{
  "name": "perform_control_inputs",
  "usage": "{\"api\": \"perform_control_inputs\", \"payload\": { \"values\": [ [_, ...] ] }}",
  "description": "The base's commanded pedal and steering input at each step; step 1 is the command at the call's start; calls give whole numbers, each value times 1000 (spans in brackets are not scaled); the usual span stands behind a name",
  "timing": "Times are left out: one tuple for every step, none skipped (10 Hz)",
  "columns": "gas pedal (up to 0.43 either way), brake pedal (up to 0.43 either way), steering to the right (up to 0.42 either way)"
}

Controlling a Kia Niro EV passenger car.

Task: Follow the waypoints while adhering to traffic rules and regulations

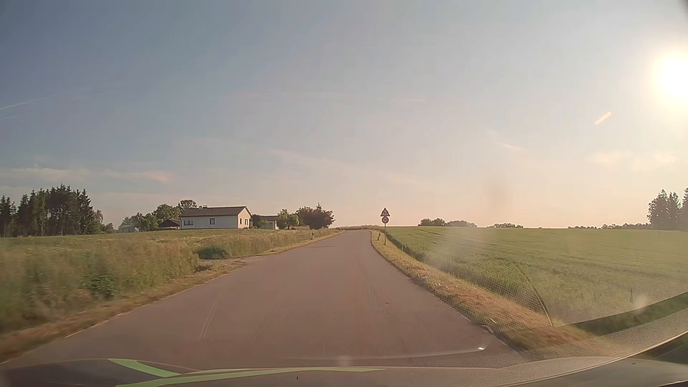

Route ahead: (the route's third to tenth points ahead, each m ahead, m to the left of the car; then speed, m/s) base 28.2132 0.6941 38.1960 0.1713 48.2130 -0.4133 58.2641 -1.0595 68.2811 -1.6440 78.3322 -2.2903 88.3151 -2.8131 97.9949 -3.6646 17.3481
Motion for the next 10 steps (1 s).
{"api": "perform_control_inputs", "payload": {
  "values": [
    [110, 0, 5],
    [118, 0, 5],
    [118, 0, 5],
    [118, 0, 5],
    [130, 0, 5],
    [130, 0, 5],
    [138, 0, 5],
    [138, 0, 5],
    [138, 0, 5],
    [157, 0, 5]
  ]
}}
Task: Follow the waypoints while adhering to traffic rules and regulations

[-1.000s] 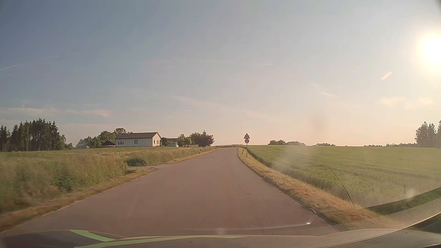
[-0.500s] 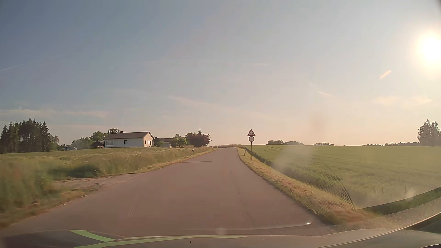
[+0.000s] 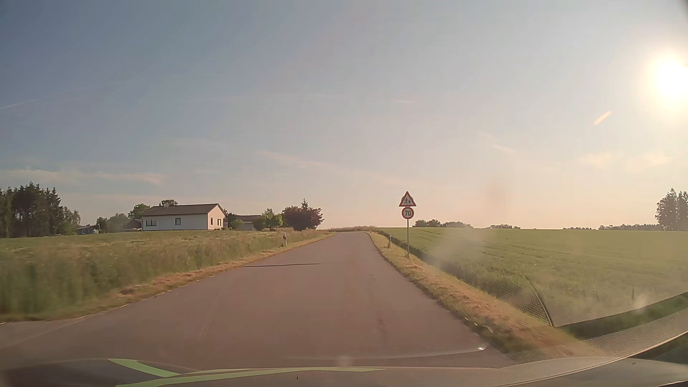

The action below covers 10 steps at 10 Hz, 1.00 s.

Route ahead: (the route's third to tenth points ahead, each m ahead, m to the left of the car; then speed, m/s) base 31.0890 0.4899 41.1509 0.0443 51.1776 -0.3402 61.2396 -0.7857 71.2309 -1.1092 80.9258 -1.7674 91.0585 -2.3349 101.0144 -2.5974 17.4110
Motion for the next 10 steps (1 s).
{"api": "perform_control_inputs", "payload": {
  "values": [
    [157, 0, 5],
    [157, 0, 5],
    [169, 0, 5],
    [169, 0, 6],
    [169, 0, 6],
    [169, 0, 7],
    [169, 0, 7],
    [169, 0, 7],
    [169, 0, 7],
    [169, 0, 7]
  ]
}}
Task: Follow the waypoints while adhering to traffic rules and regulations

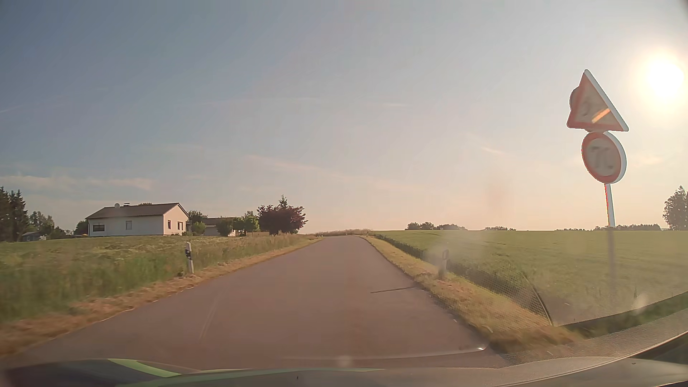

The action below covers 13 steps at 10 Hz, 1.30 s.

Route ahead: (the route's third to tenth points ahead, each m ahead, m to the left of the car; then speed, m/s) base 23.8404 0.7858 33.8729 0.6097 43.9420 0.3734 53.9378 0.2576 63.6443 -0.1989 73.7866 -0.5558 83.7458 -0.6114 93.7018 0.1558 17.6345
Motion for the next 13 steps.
{"api": "perform_control_inputs", "payload": {
  "values": [
    [169, 0, 7],
    [169, 0, 7],
    [169, 0, 7],
    [169, 0, 6],
    [169, 0, 6],
    [169, 0, 6],
    [169, 0, 5],
    [169, 0, 4],
    [169, 0, 3],
    [169, 0, 3],
    [169, 0, 2],
    [169, 0, 1],
    [169, 0, 1]
  ]
}}
